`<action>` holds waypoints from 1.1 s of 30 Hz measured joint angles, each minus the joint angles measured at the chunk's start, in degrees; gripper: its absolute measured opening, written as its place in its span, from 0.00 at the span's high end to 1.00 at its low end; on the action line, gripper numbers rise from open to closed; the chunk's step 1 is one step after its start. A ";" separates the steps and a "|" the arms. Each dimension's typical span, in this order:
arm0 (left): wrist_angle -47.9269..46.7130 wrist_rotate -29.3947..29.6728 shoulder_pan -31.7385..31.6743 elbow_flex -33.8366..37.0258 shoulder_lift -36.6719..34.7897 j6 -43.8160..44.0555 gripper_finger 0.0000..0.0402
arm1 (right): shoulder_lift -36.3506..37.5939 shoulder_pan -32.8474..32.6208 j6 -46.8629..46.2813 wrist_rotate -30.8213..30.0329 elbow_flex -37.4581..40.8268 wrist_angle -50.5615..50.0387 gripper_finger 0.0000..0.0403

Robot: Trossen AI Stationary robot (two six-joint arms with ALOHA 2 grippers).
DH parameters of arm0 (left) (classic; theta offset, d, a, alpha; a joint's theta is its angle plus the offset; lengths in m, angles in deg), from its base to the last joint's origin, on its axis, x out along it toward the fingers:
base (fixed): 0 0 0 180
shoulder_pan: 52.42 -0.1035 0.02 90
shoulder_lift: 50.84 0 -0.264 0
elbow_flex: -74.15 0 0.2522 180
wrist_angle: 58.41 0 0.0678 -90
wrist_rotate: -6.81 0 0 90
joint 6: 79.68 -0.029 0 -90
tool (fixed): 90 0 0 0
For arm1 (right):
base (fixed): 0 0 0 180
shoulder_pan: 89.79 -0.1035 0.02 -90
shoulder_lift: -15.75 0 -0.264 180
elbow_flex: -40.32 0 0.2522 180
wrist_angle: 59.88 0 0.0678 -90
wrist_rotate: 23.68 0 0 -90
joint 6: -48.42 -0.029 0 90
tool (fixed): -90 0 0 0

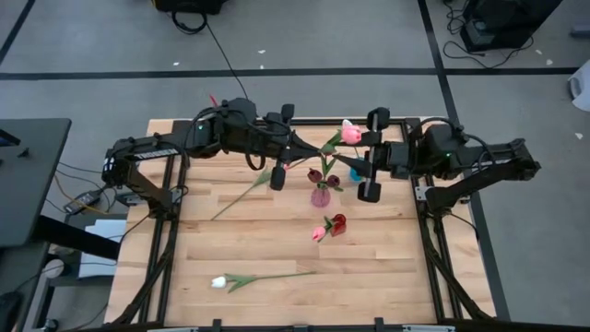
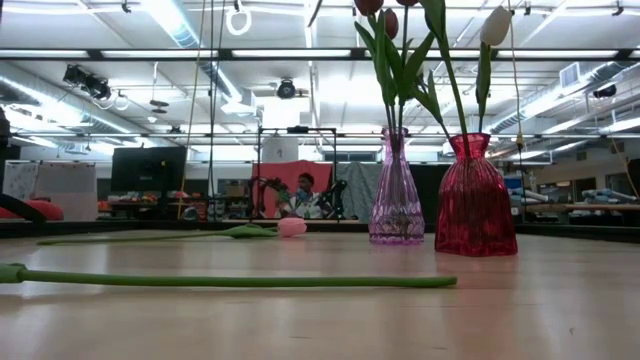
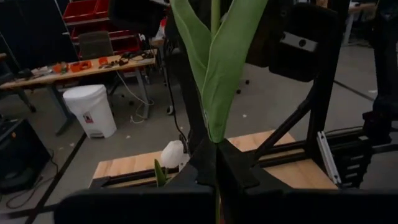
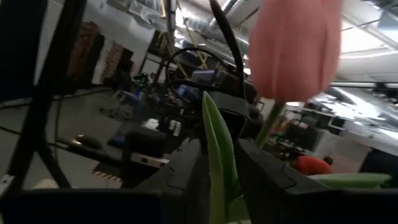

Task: Sort flowers into vase by color
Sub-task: Put the pink flower into the red vase

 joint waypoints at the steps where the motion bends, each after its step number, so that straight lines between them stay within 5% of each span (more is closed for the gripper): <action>1: -0.02 0.01 0.00 0.00 0.00 0.33 0.99 | -0.21 -0.02 0.33 -0.64 0.00 0.65 0.73; 19: 0.55 -0.11 0.09 0.00 -0.52 -0.89 0.99 | 2.17 -0.89 0.29 -8.79 -0.04 -1.63 0.73; 33: 0.18 -0.07 0.07 0.00 -0.54 -0.78 0.99 | 0.94 -0.79 0.17 -4.87 0.00 1.83 0.73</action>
